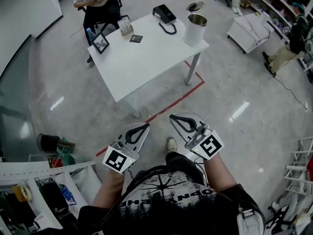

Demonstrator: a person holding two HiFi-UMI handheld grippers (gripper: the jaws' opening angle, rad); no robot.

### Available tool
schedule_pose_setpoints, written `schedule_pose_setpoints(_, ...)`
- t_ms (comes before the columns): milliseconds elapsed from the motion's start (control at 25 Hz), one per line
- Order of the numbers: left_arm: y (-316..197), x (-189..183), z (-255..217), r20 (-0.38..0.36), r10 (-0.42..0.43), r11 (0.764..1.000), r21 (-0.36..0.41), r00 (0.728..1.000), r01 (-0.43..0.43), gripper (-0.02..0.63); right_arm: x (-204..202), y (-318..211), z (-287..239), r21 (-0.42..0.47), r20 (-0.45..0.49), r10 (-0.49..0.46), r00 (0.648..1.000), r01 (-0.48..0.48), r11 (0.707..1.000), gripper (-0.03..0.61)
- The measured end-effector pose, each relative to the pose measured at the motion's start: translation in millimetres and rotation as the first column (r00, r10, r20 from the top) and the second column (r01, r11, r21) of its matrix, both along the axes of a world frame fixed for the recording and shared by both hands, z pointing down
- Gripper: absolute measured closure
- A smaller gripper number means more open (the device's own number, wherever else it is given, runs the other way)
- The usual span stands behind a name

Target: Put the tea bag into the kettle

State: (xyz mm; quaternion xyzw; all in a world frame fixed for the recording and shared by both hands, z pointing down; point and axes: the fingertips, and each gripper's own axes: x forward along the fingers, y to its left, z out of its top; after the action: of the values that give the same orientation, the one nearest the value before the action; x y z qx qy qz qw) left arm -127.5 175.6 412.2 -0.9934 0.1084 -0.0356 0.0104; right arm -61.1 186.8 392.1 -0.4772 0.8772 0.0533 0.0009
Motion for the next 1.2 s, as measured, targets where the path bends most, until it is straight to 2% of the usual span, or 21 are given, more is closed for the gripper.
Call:
schedule_pose_setpoints(560, -80.0, 78.5, -1.1, 0.014, -0.059, 0.998, 0.038, 0.998, 0.058, 0.602, 74.9, -75.9, 4.7, -0.011, -0.007, -0.079, 0.997, 0.079, 0.997, 0.569)
schedule_pose_setpoints(720, -98.2, 99.0, -4.6, -0.002, -0.080, 0.997, 0.012, 0.997, 0.080, 0.601, 89.5, -95.8, 6.2, -0.007, -0.004, -0.109, 0.994, 0.109, 0.994, 0.569)
schedule_pose_setpoints(1000, -125.2, 111.2, -5.6, -0.005, -0.110, 0.994, 0.014, 0.994, 0.110, 0.602, 104.6, -127.5, 2.5, 0.002, -0.003, -0.131, 0.991, 0.131, 0.991, 0.568)
schedule_pose_setpoints(1200, -149.7, 108.2, -5.8, -0.016, -0.126, 0.991, 0.052, 0.992, 0.127, 0.601, 106.1, -149.7, 2.5, 0.005, -0.001, -0.141, 0.990, 0.141, 0.990, 0.569)
